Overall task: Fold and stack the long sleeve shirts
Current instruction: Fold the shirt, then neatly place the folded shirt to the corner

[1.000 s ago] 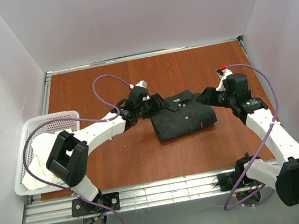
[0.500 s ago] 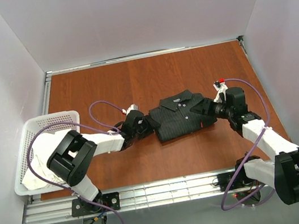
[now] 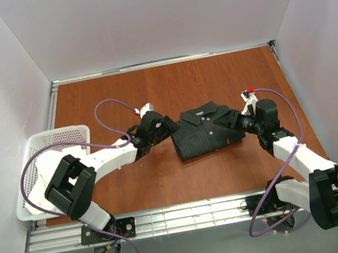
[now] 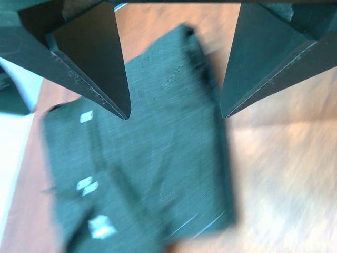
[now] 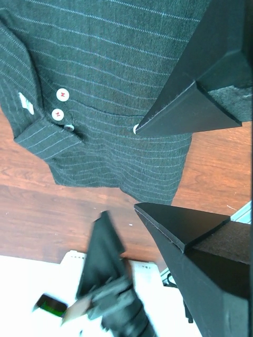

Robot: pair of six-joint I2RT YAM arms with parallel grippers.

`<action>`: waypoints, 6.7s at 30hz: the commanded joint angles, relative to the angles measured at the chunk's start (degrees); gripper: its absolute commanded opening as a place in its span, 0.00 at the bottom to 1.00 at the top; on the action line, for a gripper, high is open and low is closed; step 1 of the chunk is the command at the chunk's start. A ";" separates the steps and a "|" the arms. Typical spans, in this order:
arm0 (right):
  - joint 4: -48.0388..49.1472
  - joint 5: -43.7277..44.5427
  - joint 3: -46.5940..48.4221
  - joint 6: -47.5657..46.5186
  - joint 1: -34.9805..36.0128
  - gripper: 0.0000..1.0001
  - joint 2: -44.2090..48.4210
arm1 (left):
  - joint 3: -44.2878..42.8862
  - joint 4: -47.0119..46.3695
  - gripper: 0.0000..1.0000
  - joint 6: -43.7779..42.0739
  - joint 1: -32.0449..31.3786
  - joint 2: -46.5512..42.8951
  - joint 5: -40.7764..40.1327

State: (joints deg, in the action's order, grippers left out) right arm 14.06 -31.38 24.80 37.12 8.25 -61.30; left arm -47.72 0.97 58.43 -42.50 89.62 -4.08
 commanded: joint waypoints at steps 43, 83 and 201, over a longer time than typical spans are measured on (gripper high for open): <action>13.62 -4.66 0.95 7.17 -2.80 0.41 -6.71 | -5.98 -2.38 0.45 -11.42 -7.58 -1.47 1.51; 33.92 -10.11 19.51 15.44 4.84 0.34 -42.67 | 14.33 -10.20 0.13 -1.92 -12.96 4.51 3.29; 6.07 8.88 59.57 15.71 -28.99 0.01 -71.50 | -3.78 19.33 0.86 -32.95 29.67 -18.78 -3.66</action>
State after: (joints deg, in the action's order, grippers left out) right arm 24.67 -23.46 79.55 56.82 -19.51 -130.82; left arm -51.68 19.73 26.33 -13.23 70.96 -7.07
